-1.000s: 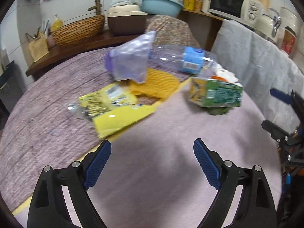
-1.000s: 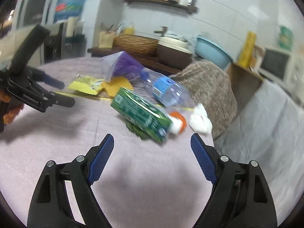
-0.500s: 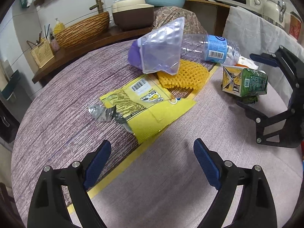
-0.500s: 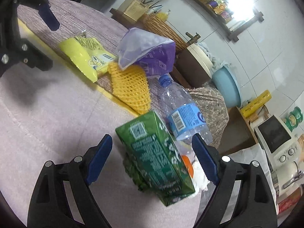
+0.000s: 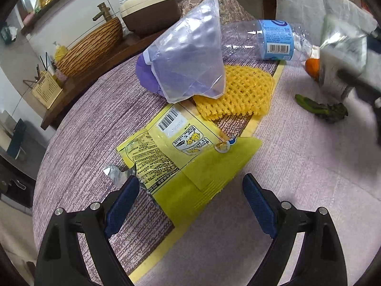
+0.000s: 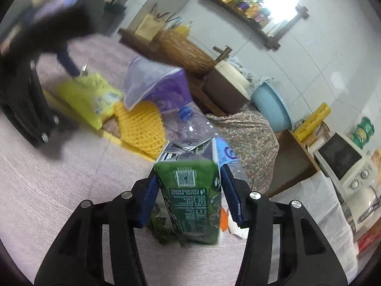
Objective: Collect trash
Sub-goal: 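Grasp the green juice carton with the right gripper while the left gripper grasps the yellow wrapper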
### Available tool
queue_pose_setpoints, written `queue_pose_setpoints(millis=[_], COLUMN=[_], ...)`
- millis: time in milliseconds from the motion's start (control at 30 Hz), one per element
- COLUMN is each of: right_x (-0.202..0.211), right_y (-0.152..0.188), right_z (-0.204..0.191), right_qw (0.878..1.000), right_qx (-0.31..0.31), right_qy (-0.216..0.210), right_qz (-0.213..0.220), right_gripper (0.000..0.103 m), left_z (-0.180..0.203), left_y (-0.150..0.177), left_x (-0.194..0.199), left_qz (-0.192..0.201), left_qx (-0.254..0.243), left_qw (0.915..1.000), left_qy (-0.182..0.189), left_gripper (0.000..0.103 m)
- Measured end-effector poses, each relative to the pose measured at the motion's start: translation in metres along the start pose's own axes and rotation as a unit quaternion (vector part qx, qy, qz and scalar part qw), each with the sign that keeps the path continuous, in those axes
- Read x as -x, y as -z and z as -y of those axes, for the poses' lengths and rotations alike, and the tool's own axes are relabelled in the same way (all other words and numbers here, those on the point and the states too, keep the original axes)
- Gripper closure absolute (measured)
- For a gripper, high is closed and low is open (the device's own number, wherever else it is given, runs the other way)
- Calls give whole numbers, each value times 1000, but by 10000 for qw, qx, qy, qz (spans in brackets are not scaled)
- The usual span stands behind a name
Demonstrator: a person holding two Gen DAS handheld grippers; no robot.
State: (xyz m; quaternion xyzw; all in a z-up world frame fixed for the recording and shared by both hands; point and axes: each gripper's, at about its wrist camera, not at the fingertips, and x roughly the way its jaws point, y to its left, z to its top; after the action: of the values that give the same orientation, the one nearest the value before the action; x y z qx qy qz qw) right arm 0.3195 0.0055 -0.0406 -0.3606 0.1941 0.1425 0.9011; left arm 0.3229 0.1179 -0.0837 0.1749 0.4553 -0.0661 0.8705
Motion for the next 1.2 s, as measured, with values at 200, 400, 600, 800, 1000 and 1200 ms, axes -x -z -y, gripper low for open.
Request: queue_pose_setpoints(millis=[200, 400, 600, 800, 1000, 1200], right_x=[29, 49, 66, 75, 89, 106], right_y=[3, 15, 27, 42, 53, 70], right_z=[26, 53, 57, 69, 67, 64], right_qw=[9970, 9800, 9692, 9452, 9307, 9183], right_qx=[-710, -1772, -2154, -2778, -3043, -3283], right_qy=[-93, -781, -1036, -1583, -1882, -2064], right_qz=[285, 466, 601, 660, 762, 800], right_gripper=[53, 53, 53, 52, 52, 52], left_z=[-5, 1, 6, 13, 15, 35], left_y=[-4, -4, 3, 26, 44, 54], left_x=[0, 1, 6, 26, 54, 83], left_qz=[-80, -87, -111, 34, 342, 635], left_qx=[303, 284, 335, 576, 970, 1147], left_qw=[9992, 9993, 9989, 9970, 9913, 9831], left_qy=[235, 222, 306, 521, 821, 1280], left_gripper=[56, 74, 86, 94, 97, 97])
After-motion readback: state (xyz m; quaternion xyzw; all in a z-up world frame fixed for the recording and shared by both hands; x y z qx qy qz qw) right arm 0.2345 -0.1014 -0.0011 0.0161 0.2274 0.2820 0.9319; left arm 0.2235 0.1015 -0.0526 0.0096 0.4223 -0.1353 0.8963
